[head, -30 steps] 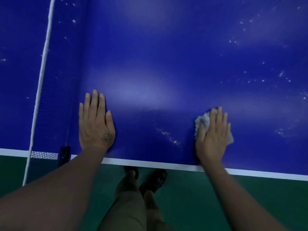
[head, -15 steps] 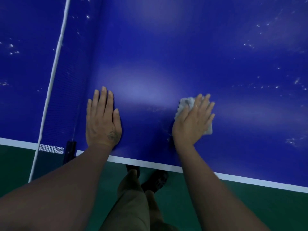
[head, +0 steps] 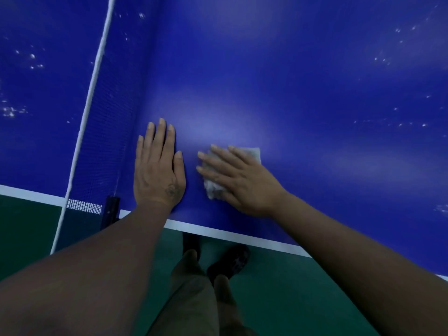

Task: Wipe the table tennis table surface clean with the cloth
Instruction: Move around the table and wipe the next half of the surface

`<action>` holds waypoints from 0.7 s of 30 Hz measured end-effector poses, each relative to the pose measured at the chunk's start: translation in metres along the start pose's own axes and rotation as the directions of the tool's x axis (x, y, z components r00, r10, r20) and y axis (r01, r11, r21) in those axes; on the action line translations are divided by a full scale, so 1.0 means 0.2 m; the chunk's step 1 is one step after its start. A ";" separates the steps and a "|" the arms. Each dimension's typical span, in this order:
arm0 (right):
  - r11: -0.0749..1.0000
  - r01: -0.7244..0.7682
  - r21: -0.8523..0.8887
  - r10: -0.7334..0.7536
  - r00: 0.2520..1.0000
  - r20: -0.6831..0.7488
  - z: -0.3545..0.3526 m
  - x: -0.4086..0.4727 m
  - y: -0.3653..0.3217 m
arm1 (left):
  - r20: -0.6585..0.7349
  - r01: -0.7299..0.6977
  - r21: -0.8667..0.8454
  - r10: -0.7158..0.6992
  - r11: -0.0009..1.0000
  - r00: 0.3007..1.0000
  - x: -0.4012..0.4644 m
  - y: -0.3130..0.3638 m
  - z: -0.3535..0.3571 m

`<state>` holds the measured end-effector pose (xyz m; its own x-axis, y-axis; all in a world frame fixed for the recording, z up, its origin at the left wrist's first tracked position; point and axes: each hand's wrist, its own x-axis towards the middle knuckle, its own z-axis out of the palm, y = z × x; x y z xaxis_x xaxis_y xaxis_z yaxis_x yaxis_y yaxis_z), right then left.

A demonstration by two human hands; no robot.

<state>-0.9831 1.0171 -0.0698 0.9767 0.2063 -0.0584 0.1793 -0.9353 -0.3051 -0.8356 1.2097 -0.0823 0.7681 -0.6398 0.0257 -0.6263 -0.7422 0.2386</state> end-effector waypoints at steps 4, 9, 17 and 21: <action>0.990 -0.139 0.034 0.141 0.988 -0.059 -0.03 -0.02 0.19 | -0.008 0.001 -0.006 -0.001 1.000 1.000 0.00 0.00 0.00; 0.841 -0.537 0.065 0.536 0.808 -0.244 -0.14 -0.07 0.49 | -0.019 -0.003 0.006 0.004 1.000 1.000 0.00 0.00 0.01; 0.717 -0.678 0.161 0.693 0.665 -0.279 0.08 -0.22 -0.20 | 0.012 0.001 0.022 -0.002 1.000 1.000 0.01 0.00 0.00; 0.842 -0.524 0.124 0.539 0.825 -0.170 0.19 -0.35 -0.62 | 0.019 0.001 0.001 -0.001 1.000 1.000 0.00 0.00 -0.01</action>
<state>-1.0787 1.1284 -0.0635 0.9226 -0.3824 -0.0511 -0.3757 -0.8606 -0.3438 -0.8348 1.2107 -0.0814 0.7662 -0.6425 0.0065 -0.6253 -0.7434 0.2373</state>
